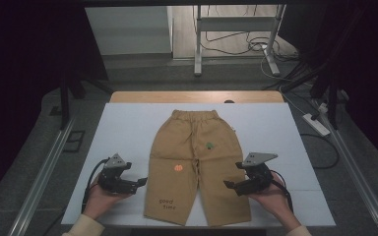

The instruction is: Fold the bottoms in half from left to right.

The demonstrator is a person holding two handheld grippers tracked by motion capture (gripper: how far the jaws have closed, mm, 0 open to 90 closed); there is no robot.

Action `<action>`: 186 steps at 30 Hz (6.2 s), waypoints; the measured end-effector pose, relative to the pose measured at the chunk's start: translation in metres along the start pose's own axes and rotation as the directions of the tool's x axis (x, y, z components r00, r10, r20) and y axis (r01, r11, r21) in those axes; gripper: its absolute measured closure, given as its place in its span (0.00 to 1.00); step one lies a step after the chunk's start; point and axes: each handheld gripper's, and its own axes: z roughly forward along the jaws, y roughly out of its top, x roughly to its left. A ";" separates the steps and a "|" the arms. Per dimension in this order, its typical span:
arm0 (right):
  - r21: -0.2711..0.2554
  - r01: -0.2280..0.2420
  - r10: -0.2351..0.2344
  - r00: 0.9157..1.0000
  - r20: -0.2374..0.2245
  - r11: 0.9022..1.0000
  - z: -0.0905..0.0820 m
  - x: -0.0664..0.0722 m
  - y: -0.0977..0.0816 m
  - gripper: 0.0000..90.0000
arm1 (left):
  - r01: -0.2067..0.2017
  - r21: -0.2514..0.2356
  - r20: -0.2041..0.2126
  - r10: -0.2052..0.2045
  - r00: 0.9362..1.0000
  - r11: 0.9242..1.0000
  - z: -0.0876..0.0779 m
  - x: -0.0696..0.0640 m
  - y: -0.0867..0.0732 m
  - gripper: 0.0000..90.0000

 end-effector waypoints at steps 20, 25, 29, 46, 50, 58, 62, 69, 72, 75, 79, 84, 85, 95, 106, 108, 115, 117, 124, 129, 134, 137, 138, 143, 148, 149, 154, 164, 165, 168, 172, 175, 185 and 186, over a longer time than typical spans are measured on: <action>0.009 0.052 -0.051 0.996 -0.080 0.999 0.030 0.025 0.025 0.19 | -0.010 0.003 -0.005 0.010 1.000 1.000 0.002 0.000 0.001 0.12; 0.015 0.067 -0.065 0.993 -0.100 0.998 0.039 0.032 0.030 0.19 | -0.004 -0.002 -0.008 0.004 1.000 1.000 0.003 0.000 0.001 0.12; 0.022 0.080 -0.077 0.990 -0.117 0.997 0.046 0.039 0.033 0.19 | -0.007 -0.001 -0.008 0.007 1.000 1.000 0.003 0.000 0.002 0.12; 0.032 0.111 -0.105 0.981 -0.161 0.993 0.064 0.057 0.044 0.19 | -0.006 0.000 -0.012 0.006 1.000 1.000 0.004 0.001 0.003 0.12; 0.036 0.124 -0.116 0.978 -0.173 0.992 0.069 0.061 0.046 0.19 | -0.010 -0.011 -0.024 0.010 1.000 1.000 0.003 0.002 0.003 0.12; 0.034 0.131 -0.123 0.975 -0.186 0.991 0.074 0.069 0.052 0.19 | -0.006 -0.013 -0.020 0.006 1.000 1.000 0.003 0.002 0.004 0.12; 0.031 0.138 -0.129 0.971 -0.199 0.990 0.078 0.074 0.055 0.19 | -0.008 -0.011 -0.018 0.007 1.000 1.000 0.004 0.003 0.004 0.12; 0.033 0.162 -0.151 0.962 -0.228 0.986 0.088 0.087 0.061 0.19 | -0.003 -0.014 -0.017 0.002 1.000 1.000 0.004 0.003 0.005 0.12; 0.032 0.164 -0.152 0.960 -0.233 0.986 0.091 0.091 0.063 0.19 | -0.002 -0.011 -0.017 0.002 1.000 1.000 0.005 0.004 0.005 0.12; 0.037 0.177 -0.163 0.956 -0.244 0.984 0.096 0.096 0.065 0.19 | 0.001 -0.013 -0.016 -0.001 1.000 1.000 0.005 0.004 0.004 0.12; 0.042 0.190 -0.172 0.949 -0.264 0.981 0.105 0.103 0.067 0.19 | 0.005 -0.012 -0.015 -0.005 1.000 1.000 0.005 0.005 0.004 0.12; 0.055 0.207 -0.184 0.942 -0.280 0.977 0.113 0.111 0.067 0.19 | 0.002 -0.009 -0.014 -0.002 1.000 1.000 0.006 0.005 0.004 0.12; 0.058 0.212 -0.187 0.941 -0.282 0.976 0.114 0.112 0.068 0.19 | -0.001 -0.010 -0.014 0.000 1.000 1.000 0.006 0.005 0.005 0.12; 0.059 0.227 -0.199 0.931 -0.307 0.972 0.125 0.123 0.069 0.19 | 0.000 -0.008 -0.016 0.000 1.000 1.000 0.005 0.006 0.004 0.12; 0.057 0.250 -0.219 0.920 -0.324 0.967 0.132 0.132 0.073 0.19 | 0.001 -0.008 -0.018 -0.001 1.000 1.000 0.006 0.006 0.004 0.12; 0.057 0.249 -0.218 0.920 -0.327 0.967 0.133 0.134 0.073 0.19 | 0.000 -0.007 -0.019 0.000 1.000 1.000 0.006 0.006 0.004 0.12; 0.062 0.264 -0.229 0.913 -0.338 0.962 0.140 0.140 0.074 0.19 | -0.003 -0.008 -0.019 0.003 1.000 1.000 0.006 0.005 0.005 0.12; 0.062 0.269 -0.233 0.912 -0.339 0.961 0.141 0.141 0.075 0.19 | -0.003 -0.009 -0.019 0.003 1.000 1.000 0.005 0.005 0.005 0.12; 0.064 0.282 -0.243 0.905 -0.349 0.957 0.145 0.147 0.076 0.19 | -0.006 -0.010 -0.019 0.006 1.000 1.000 0.005 0.006 0.005 0.12; 0.065 0.288 -0.247 0.900 -0.358 0.955 0.149 0.151 0.077 0.19 | -0.004 -0.009 -0.019 0.004 1.000 1.000 0.005 0.005 0.004 0.12; 0.060 0.299 -0.257 0.893 -0.369 0.952 0.153 0.158 0.078 0.19 | -0.010 -0.002 -0.019 0.010 1.000 1.000 0.006 0.005 0.004 0.12; 0.062 0.306 -0.262 0.888 -0.377 0.950 0.157 0.163 0.078 0.19 | -0.006 -0.006 -0.021 0.006 1.000 1.000 0.006 0.005 0.004 0.12; 0.066 0.312 -0.265 0.886 -0.380 0.948 0.158 0.164 0.078 0.19 | -0.005 -0.007 -0.021 0.005 1.000 1.000 0.005 0.006 0.004 0.12; 0.073 0.319 -0.268 0.881 -0.390 0.945 0.164 0.170 0.076 0.19 | 0.001 -0.008 -0.022 -0.001 1.000 1.000 0.005 0.007 0.004 0.12; 0.079 0.352 -0.302 0.882 -0.362 0.933 0.167 0.176 0.074 0.22 | 0.011 -0.007 -0.027 -0.011 1.000 1.000 0.005 0.008 0.003 0.12; 0.077 0.350 -0.303 0.885 -0.355 0.934 0.167 0.176 0.074 0.25 | 0.008 -0.004 -0.027 -0.008 1.000 1.000 0.004 0.008 0.003 0.12; 0.079 0.388 -0.348 0.887 -0.304 0.918 0.164 0.177 0.072 0.34 | 0.012 -0.008 -0.027 -0.012 1.000 1.000 0.004 0.009 0.003 0.12; 0.089 0.366 -0.330 0.903 -0.277 0.927 0.158 0.164 0.074 0.83 | 0.007 -0.005 -0.028 -0.007 1.000 1.000 0.004 0.009 0.003 0.12; 0.093 0.361 -0.323 0.904 -0.279 0.928 0.157 0.163 0.074 0.88 | 0.010 -0.007 -0.029 -0.010 1.000 1.000 0.004 0.009 0.004 0.12; 0.091 0.354 -0.318 0.907 -0.276 0.931 0.155 0.160 0.074 0.94 | 0.012 -0.009 -0.028 -0.012 1.000 1.000 0.005 0.011 0.006 0.12; 0.065 0.342 -0.312 0.908 -0.281 0.937 0.151 0.158 0.074 0.94 | 0.026 -0.029 -0.028 -0.027 0.999 0.999 0.006 0.013 0.017 0.12; 0.053 0.339 -0.311 0.907 -0.284 0.939 0.148 0.158 0.074 0.94 | 0.032 -0.036 -0.023 -0.032 0.999 0.999 0.008 0.014 0.027 0.13; 0.049 0.334 -0.306 0.905 -0.295 0.941 0.146 0.155 0.074 0.94 | 0.034 0.003 -0.020 -0.034 0.999 0.999 0.021 0.021 0.044 0.14; 0.049 0.334 -0.306 0.905 -0.295 0.941 0.146 0.155 0.074 0.94 | 0.034 0.005 -0.019 -0.034 0.999 0.999 0.022 0.021 0.046 0.15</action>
